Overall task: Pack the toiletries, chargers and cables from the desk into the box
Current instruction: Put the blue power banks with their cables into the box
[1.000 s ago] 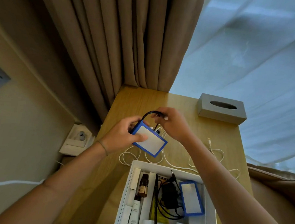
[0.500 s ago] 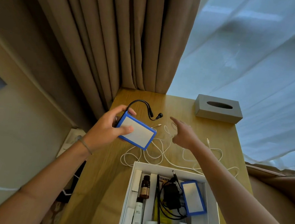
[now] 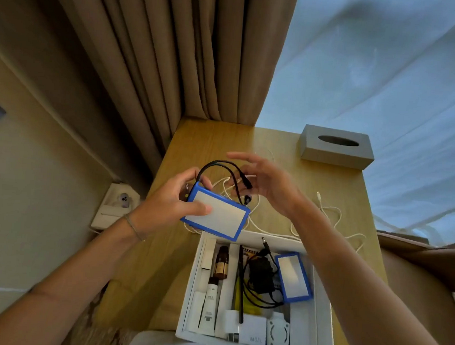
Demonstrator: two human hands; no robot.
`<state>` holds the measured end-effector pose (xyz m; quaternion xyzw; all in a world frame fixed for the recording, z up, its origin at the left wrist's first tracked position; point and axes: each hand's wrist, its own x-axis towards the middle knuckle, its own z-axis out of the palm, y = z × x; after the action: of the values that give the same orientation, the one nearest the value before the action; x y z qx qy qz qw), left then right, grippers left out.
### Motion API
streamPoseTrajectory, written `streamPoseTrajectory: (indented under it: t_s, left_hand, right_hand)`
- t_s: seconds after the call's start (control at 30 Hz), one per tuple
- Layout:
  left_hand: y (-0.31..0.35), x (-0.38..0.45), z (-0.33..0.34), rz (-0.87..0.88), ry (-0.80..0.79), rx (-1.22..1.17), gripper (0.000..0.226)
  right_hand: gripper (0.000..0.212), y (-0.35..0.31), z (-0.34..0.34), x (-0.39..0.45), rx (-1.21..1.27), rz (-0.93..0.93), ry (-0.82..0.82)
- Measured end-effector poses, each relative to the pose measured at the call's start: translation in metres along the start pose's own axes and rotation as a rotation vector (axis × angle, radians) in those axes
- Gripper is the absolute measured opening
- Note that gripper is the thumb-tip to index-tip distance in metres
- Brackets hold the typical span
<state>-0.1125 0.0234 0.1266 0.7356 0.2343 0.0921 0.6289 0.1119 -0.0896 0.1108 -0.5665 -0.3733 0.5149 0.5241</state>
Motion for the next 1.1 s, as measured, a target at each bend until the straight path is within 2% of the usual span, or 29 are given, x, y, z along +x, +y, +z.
streamPoseTrajectory:
  t_s: [0.17,0.27,0.37,0.47,0.63,0.77,0.93,1.0,1.1]
  left_hand:
    - [-0.020,-0.018,0.032,-0.104,-0.010,-0.129,0.044]
    - [-0.032,-0.025,0.048,-0.194,-0.018,-0.201,0.045]
    - [-0.046,-0.028,0.060,-0.269,-0.074,-0.154,0.035]
    - [-0.058,-0.026,0.069,-0.317,-0.182,-0.013,0.024]
    - [-0.077,-0.024,0.087,-0.372,-0.343,0.311,0.025]
    - [-0.086,-0.019,0.096,-0.412,-0.371,0.447,0.037]
    - [-0.091,-0.019,0.112,-0.369,-0.457,0.921,0.054]
    - [-0.095,-0.020,0.122,-0.386,-0.519,1.020,0.061]
    - [-0.100,-0.018,0.129,-0.417,-0.602,1.142,0.060]
  right_hand:
    - [0.047,0.013,0.010,-0.030,-0.318,0.070,-0.173]
    - [0.034,0.026,0.005,-0.052,-0.409,0.144,-0.197]
    - [0.021,0.044,0.002,-0.067,-0.481,0.191,-0.205]
    - [0.018,0.064,0.005,-0.079,-0.540,0.283,-0.246]
    - [0.016,0.101,0.015,-0.094,-0.614,0.386,-0.271]
    - [0.014,0.127,0.025,-0.098,-0.619,0.437,-0.275]
    - [0.020,0.154,0.046,-0.097,-0.659,0.477,-0.312]
    - [0.021,0.161,0.054,-0.097,-0.670,0.486,-0.326]
    - [0.021,0.166,0.061,-0.099,-0.700,0.469,-0.299]
